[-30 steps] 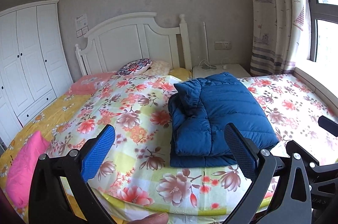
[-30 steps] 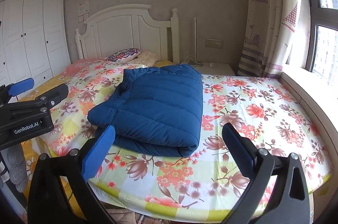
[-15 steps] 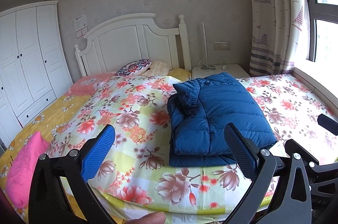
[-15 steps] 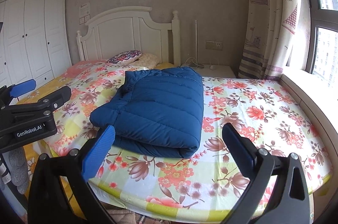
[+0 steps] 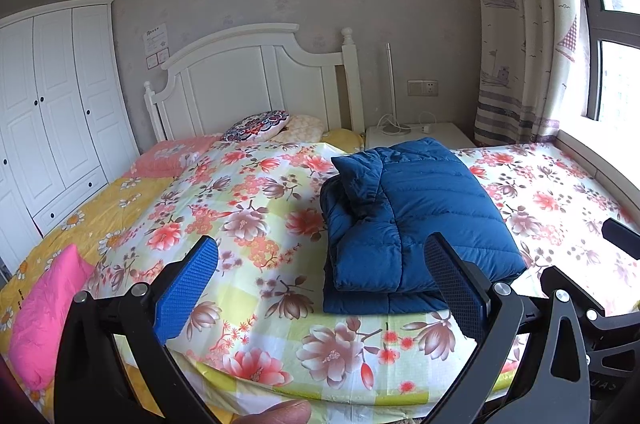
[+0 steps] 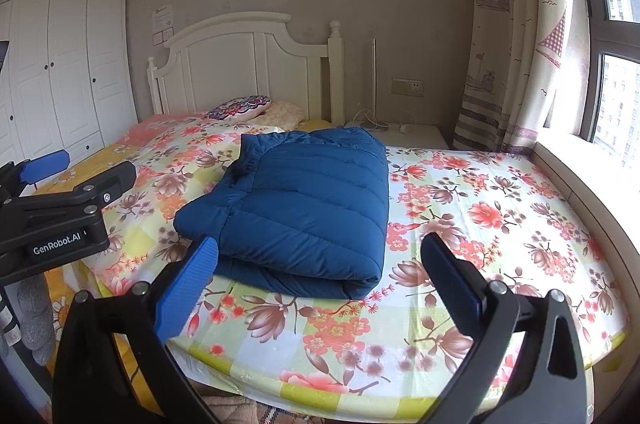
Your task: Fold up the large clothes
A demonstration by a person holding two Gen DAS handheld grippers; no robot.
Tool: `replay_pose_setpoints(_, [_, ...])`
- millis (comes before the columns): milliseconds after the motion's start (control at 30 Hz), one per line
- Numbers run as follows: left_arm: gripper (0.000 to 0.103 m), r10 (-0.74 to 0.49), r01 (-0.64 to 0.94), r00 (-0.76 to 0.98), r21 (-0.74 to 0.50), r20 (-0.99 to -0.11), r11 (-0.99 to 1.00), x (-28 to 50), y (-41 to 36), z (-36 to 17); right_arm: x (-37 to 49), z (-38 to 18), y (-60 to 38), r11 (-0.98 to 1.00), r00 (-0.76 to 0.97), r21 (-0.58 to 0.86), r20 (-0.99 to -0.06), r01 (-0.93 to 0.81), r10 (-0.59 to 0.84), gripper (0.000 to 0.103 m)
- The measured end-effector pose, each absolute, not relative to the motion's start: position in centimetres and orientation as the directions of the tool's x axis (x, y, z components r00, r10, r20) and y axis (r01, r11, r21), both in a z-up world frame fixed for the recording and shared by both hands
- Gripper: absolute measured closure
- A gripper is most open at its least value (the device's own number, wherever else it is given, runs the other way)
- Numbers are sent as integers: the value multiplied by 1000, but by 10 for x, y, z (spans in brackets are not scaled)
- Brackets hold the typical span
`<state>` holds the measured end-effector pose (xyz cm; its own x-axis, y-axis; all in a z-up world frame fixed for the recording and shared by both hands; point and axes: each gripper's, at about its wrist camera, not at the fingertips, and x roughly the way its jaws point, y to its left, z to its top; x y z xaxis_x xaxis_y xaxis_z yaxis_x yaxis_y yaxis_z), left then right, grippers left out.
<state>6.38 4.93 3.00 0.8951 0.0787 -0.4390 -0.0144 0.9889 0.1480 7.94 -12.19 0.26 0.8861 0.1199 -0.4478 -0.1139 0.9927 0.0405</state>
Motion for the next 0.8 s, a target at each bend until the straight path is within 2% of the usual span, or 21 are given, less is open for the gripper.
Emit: replay_pose_setpoints(800, [4,80,-16,895,147,-439,989,62,51,30,79,3,-120,992,887,40,-445,-118,123,2])
